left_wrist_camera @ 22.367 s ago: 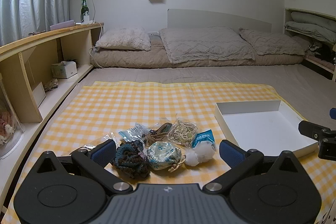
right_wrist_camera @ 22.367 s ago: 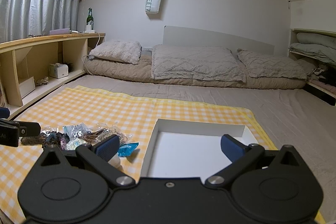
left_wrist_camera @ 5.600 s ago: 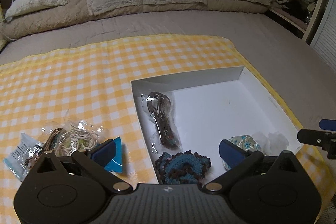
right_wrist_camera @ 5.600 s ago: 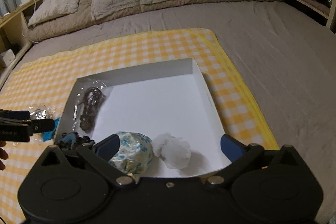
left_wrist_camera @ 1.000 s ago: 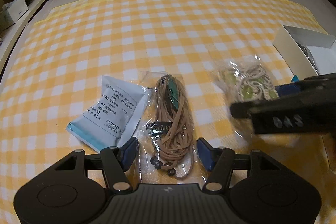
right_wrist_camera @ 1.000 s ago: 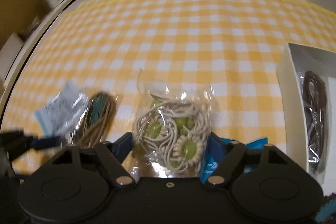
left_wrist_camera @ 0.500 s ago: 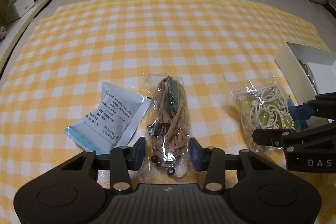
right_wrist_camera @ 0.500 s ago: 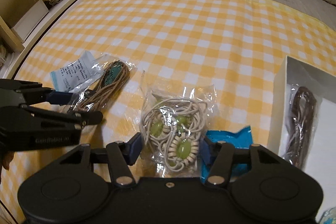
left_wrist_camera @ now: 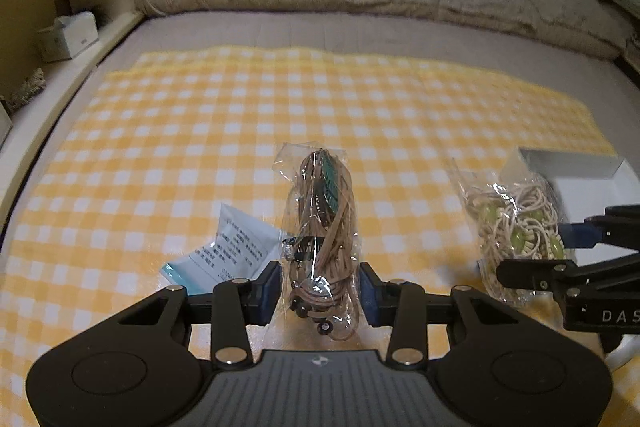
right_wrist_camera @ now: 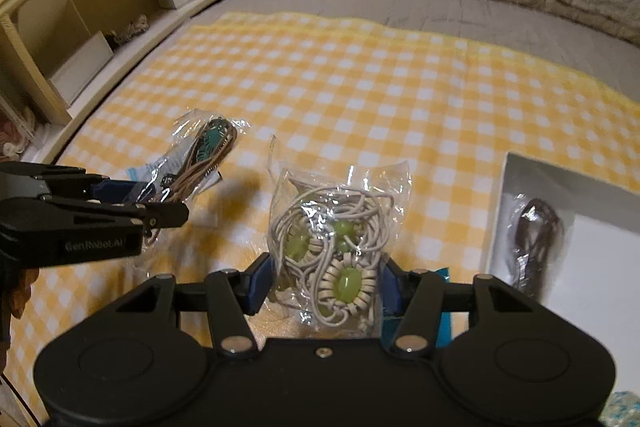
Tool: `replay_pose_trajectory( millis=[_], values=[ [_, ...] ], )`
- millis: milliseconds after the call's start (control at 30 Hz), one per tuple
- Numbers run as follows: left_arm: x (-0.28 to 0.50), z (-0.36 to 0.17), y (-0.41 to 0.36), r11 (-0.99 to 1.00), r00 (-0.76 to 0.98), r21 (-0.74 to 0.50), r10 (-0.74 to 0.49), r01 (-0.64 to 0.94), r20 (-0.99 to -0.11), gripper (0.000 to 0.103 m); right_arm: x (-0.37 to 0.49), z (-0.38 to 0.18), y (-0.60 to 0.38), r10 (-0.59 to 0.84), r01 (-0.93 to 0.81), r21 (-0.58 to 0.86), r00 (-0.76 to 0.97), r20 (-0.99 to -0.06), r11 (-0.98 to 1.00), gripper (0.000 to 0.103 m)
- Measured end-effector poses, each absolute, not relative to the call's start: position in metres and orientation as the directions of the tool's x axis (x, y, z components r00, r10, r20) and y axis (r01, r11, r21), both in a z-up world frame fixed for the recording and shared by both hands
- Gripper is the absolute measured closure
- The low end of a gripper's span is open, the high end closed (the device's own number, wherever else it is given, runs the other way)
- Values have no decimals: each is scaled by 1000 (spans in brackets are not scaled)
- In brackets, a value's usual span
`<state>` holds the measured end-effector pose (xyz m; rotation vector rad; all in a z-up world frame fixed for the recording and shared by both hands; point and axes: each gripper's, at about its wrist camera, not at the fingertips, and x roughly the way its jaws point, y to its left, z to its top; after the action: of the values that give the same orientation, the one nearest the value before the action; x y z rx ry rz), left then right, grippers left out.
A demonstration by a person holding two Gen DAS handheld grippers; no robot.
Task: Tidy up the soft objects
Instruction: 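Carry tan cord bag in left tool while right tool carries beaded cord bag to box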
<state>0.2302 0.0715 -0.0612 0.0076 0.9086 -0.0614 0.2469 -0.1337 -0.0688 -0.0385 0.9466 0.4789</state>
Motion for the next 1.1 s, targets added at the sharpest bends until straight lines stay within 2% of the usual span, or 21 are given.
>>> replay_pose_trajectory(
  millis=[267,667,1100],
  values=[
    [213,-24,58,997,695,-70,-80,42,-714,61,228,-37,-161,378,-407,151,563,-735,901,47],
    [205,-8,-6,983,763,-150,-179,109,-621,61,207,2,-225,332,-321,141,684,-649,937,47],
    [225,-25,-97,937,706,-261,-346,230,-618,61,198,7,-303,208,-164,128,749,-630,978,47]
  ],
)
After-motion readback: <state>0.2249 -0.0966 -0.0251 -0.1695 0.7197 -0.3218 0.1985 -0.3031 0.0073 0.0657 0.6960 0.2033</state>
